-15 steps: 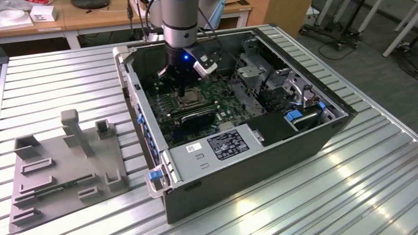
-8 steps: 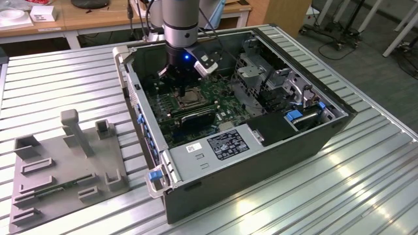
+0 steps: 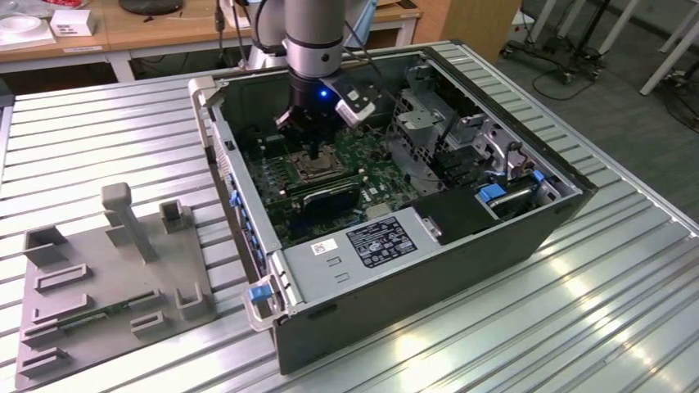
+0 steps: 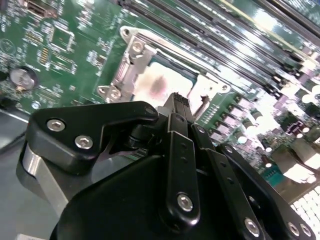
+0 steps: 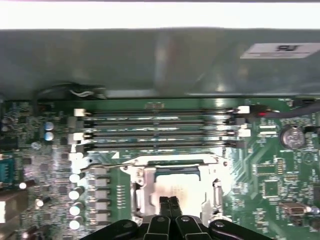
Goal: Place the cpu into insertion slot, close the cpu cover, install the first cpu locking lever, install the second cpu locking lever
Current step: 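Close the cpu cover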
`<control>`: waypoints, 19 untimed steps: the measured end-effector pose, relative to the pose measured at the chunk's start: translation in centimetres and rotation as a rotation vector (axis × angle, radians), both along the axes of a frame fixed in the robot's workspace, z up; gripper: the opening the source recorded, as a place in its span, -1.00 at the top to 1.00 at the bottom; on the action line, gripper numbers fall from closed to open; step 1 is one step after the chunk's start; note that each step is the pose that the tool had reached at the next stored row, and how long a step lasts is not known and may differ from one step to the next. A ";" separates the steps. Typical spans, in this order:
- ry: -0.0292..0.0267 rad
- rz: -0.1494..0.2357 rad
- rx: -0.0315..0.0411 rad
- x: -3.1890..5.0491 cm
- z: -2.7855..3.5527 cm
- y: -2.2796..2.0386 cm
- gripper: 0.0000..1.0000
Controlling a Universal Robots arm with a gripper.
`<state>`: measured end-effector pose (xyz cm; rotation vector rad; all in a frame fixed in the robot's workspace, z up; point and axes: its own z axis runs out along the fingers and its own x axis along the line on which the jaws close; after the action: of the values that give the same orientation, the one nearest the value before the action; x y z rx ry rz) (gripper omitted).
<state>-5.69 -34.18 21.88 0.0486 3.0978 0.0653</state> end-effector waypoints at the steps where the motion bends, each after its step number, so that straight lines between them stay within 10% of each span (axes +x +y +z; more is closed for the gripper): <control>1: 0.0001 0.000 -0.0001 0.20 0.00 0.00 0.79; 19: 0.0000 0.000 0.0000 0.72 0.27 0.00 0.79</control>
<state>-4.97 -34.19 22.15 0.0488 3.0978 0.0652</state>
